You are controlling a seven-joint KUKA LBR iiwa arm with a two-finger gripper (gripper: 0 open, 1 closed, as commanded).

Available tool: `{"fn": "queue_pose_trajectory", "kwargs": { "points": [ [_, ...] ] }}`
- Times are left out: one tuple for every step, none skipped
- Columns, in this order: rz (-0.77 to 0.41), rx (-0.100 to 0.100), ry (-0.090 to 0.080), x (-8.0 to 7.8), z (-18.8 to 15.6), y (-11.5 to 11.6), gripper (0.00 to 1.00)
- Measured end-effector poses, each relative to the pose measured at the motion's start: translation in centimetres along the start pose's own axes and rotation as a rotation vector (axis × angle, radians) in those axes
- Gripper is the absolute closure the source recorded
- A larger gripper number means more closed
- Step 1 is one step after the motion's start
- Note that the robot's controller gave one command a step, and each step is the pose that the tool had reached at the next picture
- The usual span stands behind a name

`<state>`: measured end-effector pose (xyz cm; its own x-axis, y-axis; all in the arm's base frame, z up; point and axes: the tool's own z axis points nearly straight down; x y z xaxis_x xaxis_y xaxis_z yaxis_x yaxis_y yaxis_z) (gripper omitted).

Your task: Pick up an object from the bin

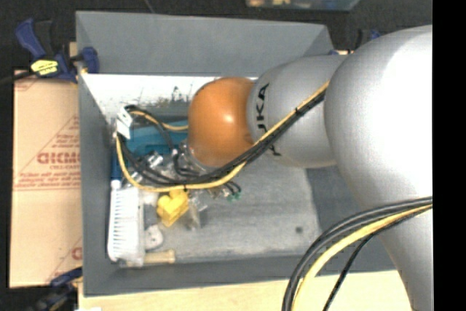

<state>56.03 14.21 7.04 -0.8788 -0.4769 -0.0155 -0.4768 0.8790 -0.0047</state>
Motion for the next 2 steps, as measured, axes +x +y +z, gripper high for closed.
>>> {"fn": "queue_pose_trajectory", "kwargs": {
  "points": [
    [-0.304, 0.0, -0.004, -0.47, -0.11, 0.42, 1.0],
    [-0.303, 0.0, -0.004, -0.47, -0.11, 0.41, 1.0]
  ]
}}
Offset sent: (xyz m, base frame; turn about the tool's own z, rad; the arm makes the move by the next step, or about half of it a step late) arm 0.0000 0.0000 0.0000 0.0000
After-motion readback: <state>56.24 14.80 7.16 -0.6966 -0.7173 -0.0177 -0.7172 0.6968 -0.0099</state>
